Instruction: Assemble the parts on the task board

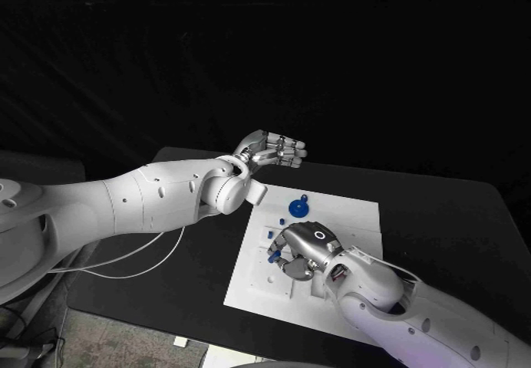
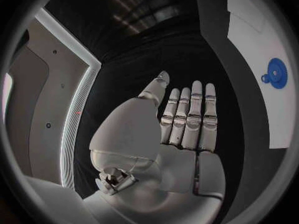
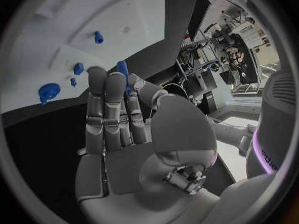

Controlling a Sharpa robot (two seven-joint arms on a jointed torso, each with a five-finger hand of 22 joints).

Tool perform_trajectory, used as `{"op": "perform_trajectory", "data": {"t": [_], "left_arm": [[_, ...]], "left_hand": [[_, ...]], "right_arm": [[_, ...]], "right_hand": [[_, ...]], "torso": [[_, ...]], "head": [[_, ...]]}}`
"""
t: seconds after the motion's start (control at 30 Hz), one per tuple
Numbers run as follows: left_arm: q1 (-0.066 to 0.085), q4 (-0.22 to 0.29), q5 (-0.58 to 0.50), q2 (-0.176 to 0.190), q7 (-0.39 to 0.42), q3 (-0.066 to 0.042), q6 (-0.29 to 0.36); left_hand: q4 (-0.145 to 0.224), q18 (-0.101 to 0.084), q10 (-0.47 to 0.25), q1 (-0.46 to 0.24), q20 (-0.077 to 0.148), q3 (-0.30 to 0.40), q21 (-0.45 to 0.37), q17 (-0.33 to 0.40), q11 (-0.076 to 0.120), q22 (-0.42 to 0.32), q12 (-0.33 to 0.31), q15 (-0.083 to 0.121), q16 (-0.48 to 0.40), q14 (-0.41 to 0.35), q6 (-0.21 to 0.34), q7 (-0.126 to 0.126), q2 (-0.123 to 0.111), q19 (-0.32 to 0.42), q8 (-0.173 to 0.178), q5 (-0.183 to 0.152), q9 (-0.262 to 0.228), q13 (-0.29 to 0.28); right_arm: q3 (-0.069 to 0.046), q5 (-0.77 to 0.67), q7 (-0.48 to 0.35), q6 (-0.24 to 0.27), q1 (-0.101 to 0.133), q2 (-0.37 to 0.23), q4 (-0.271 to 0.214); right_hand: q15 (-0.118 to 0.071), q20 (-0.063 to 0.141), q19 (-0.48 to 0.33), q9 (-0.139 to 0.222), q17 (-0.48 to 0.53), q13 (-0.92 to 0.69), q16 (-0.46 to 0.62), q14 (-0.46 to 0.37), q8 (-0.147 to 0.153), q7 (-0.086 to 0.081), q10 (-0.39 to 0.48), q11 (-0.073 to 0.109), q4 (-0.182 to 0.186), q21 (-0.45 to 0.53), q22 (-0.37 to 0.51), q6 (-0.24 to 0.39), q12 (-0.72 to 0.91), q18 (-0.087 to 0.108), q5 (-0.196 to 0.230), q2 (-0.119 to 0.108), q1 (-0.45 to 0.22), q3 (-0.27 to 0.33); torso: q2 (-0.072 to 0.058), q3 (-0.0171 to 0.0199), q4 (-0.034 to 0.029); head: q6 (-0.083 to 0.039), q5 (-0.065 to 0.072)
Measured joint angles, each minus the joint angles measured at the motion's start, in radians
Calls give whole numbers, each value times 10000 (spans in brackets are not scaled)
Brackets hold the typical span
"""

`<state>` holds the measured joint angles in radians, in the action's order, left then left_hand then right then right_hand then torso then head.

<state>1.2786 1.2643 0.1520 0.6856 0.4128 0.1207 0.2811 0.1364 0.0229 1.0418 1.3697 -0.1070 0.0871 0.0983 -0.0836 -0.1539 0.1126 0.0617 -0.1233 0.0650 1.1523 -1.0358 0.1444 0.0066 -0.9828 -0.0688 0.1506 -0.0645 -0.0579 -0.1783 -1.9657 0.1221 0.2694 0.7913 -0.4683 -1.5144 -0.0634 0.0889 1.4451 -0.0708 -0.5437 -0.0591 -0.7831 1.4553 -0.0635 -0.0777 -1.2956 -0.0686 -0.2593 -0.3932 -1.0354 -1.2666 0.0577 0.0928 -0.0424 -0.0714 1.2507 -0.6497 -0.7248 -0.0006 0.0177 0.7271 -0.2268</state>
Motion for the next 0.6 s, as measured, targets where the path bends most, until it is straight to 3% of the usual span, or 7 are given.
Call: {"op": "perform_trajectory", "data": {"t": [0.27, 0.6], "left_arm": [[0, 3, 0, -51, -9, 0, -1], [0, 61, 0, -72, -15, 0, -9]], "left_hand": [[0, 0, 0, 40, 0, 0, 0, 1, 0, -11, 0, 0, 0, 0, 0, 0, 40, 0, 0, 0, 0, 0], [0, 0, 0, 40, 0, 0, 0, 2, 0, -12, 0, 0, 0, 0, 0, 0, 40, 0, 0, 0, 0, 0]], "right_arm": [[368, -236, -140, 9, -67, 244, 334], [538, -485, -237, 56, -141, 364, 637]], "right_hand": [[15, 0, 0, -2, -9, -1, 48, 15, 1, 0, -23, -23, -2, 44, -39, 1, 0, -8, 8, -1, -1, 2], [16, -1, 0, 0, -7, -3, 48, 16, 13, -1, -23, -23, -13, 43, -64, 3, -1, -14, 8, -3, -3, 13]], "torso": [[-4, 4, 2], [-3, 11, 12]], "head": [[50, -117], [85, -183]]}}
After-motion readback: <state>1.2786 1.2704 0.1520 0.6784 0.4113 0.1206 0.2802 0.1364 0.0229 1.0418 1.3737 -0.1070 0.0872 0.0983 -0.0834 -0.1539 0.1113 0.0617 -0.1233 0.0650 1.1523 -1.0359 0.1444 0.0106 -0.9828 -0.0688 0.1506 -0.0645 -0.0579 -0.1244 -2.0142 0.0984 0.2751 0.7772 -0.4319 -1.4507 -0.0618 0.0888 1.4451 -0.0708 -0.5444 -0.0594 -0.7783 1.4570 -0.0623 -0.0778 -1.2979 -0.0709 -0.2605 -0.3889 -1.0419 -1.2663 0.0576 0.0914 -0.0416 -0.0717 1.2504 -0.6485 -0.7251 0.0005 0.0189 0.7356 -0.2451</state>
